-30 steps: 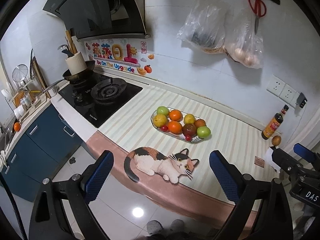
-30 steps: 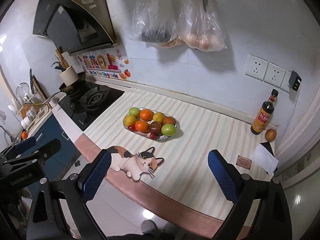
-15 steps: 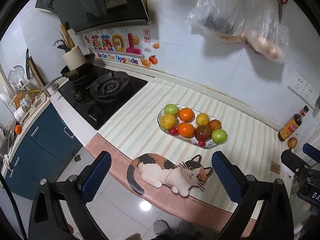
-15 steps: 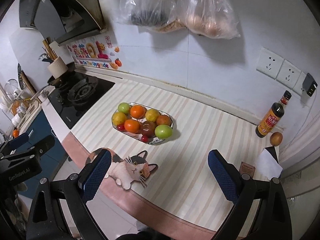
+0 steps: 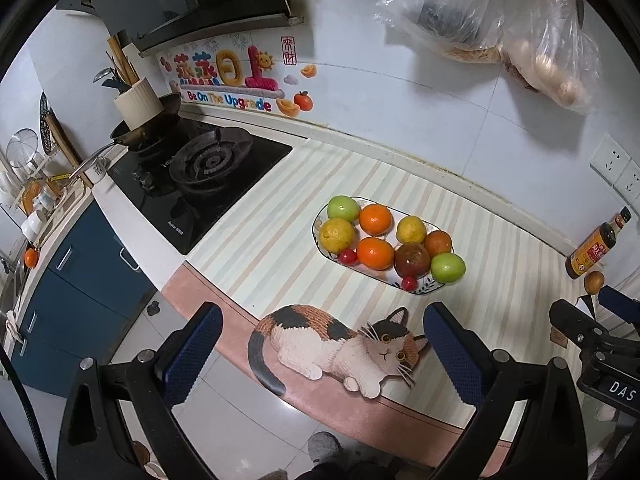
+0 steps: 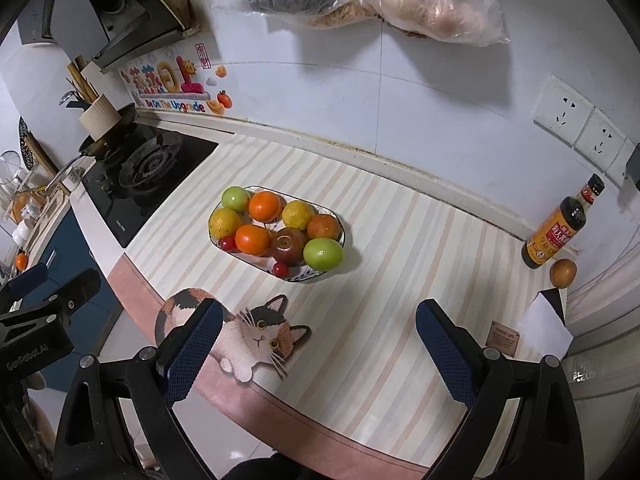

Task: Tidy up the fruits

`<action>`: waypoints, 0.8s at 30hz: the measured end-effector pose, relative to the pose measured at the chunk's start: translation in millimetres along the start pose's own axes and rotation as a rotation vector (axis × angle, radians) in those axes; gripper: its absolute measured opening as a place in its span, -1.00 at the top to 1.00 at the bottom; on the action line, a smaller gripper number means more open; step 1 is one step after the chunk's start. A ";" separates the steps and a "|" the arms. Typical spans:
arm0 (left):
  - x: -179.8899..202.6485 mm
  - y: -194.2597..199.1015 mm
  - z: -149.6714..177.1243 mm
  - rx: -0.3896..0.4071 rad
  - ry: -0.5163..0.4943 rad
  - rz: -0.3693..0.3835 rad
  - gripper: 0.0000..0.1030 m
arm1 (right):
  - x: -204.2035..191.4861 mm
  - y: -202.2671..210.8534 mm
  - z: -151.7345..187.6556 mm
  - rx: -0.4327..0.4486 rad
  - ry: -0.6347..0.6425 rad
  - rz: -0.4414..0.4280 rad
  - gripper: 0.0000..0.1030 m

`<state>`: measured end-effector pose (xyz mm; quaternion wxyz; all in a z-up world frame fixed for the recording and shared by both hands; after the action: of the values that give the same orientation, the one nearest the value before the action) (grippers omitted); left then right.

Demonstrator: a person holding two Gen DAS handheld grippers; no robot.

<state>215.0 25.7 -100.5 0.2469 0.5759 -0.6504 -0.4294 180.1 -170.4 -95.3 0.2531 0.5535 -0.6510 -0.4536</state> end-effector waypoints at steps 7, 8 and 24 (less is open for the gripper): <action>0.4 -0.5 -0.4 -0.002 0.005 0.003 -1.00 | -2.4 -3.0 0.8 -0.013 0.002 0.002 -0.93; 0.2 -0.8 0.0 -0.003 0.007 0.008 -1.00 | -2.7 -3.4 0.8 -0.015 0.000 -0.001 -0.93; 3.1 -5.1 9.3 -0.015 -0.011 0.035 -1.00 | -9.6 2.1 8.7 -0.023 0.011 -0.010 -0.93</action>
<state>209.5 25.4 -110.0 0.2552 0.5603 -0.6585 -0.4329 174.3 -158.6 -95.8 0.2608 0.5562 -0.6416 -0.4592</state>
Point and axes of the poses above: each gripper's, at about its wrist camera, not at the fingertips, and y roughly against the way its jaws point, x to its right, z to its underside, the point moved 4 cm from there along -y, roughly the way its jaws point, and after that the axes turned 15 degrees about -y, right-handed, at the moved point
